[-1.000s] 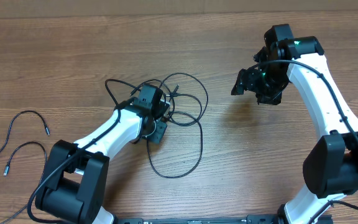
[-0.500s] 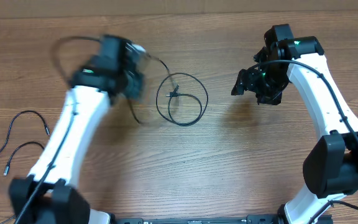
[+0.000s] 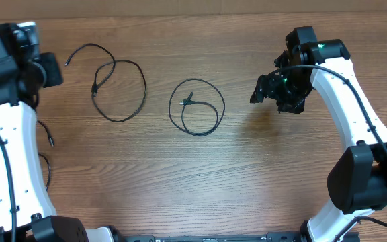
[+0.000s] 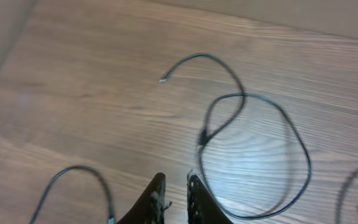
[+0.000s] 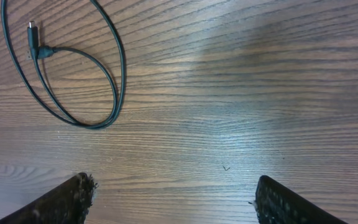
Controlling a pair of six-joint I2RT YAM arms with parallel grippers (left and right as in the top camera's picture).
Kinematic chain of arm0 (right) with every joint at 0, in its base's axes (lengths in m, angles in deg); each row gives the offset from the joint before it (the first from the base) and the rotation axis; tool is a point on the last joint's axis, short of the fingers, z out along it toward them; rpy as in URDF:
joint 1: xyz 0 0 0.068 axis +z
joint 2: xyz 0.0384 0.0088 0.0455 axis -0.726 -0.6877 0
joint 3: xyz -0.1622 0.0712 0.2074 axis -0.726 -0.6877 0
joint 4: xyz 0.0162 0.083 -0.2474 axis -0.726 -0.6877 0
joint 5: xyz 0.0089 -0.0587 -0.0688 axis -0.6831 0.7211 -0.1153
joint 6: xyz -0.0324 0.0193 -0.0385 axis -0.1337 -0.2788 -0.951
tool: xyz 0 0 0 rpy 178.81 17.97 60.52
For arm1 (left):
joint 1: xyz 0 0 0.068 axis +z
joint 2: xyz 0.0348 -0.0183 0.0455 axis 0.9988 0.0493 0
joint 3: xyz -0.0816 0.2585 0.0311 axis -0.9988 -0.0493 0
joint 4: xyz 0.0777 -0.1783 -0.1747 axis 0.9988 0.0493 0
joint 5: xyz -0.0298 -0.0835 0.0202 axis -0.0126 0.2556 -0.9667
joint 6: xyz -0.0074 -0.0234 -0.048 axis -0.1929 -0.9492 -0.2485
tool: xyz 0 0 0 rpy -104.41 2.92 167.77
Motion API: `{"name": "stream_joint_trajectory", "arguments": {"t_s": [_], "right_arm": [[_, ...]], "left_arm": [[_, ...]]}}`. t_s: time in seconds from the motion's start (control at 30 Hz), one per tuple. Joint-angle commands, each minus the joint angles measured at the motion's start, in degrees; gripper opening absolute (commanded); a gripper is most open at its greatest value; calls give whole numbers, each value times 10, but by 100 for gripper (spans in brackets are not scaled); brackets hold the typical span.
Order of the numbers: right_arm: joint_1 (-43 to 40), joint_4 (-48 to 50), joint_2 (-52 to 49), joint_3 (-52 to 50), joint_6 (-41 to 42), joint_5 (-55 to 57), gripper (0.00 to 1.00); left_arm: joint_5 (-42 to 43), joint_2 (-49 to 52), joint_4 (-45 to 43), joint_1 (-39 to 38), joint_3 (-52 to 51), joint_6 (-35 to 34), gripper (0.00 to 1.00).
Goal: Untangle cables
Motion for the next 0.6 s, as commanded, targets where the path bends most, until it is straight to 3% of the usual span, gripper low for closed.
{"name": "stream_joint_trajectory", "arguments": {"t_s": [0.0,0.2,0.33,0.57], "right_arm": [[-1,0,12,1,3,5,82],[-1,0,12,1,4,5,82],[-1,0,12,1,4,5,82],[-1,-1,12,1,4,5,82]], "left_arm": [[8,3,5,17,4,-18,16],[134,4,7,2,3,-17,39],[181,15,8,-34,-1,-14,40],[176,94,12,-135,-3,-13,40]]}}
